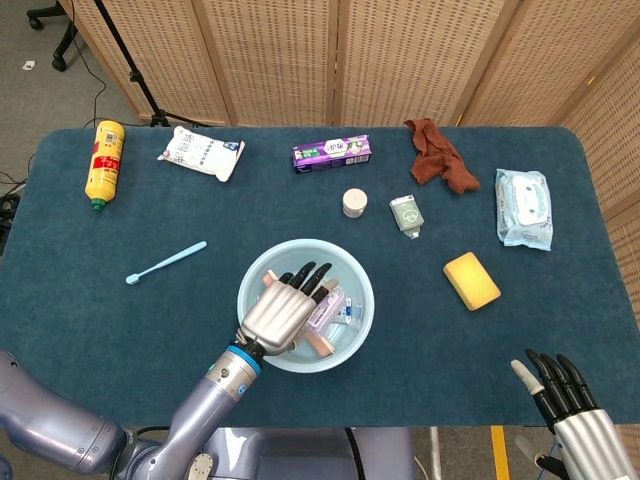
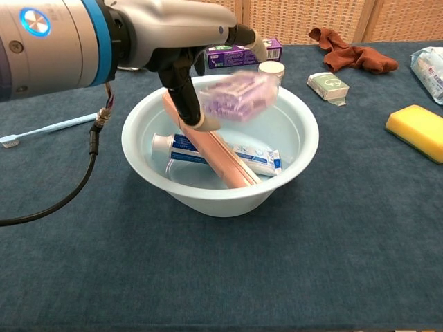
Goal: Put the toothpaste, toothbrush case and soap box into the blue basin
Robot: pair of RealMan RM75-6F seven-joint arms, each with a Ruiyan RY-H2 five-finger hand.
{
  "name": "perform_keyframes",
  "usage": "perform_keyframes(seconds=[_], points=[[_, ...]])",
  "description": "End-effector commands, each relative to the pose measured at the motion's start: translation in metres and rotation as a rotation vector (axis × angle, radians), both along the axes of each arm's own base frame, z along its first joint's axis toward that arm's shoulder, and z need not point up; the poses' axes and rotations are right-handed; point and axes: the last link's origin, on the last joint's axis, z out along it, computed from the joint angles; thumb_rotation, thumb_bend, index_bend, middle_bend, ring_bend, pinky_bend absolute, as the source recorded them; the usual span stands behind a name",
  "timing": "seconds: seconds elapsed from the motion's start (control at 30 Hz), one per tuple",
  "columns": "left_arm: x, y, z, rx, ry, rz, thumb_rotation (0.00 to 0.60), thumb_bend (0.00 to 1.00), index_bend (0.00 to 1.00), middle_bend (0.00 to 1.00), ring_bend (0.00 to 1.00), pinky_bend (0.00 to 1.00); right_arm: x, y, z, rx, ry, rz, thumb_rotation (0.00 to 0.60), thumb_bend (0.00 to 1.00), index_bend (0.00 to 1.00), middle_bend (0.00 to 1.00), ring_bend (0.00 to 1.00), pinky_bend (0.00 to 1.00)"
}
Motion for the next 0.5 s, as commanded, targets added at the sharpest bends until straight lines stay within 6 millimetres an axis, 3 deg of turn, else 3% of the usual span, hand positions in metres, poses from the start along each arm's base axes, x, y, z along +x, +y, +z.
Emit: perform_keyframes(seconds=[0.03, 0.5], points=[[-0.002, 0.0, 0.0, -0.02, 0.014, 0.009, 0.6, 0.24, 0.0, 0.0, 0.0, 0.09, 0.0, 0.0, 0.0, -0.001, -0.002, 0.002, 0.6, 0.13, 0.0, 0.0, 0.0, 0.0], [-0.017, 0.005, 0.014, 0.009, 0.002, 0.045, 0.6, 0.22, 0.0, 0.0, 0.0, 0.07, 0.0, 0.0, -0.001, 0.004, 0.001, 0.001, 0.6, 0.13, 0.0, 0.0, 0.0, 0.0]])
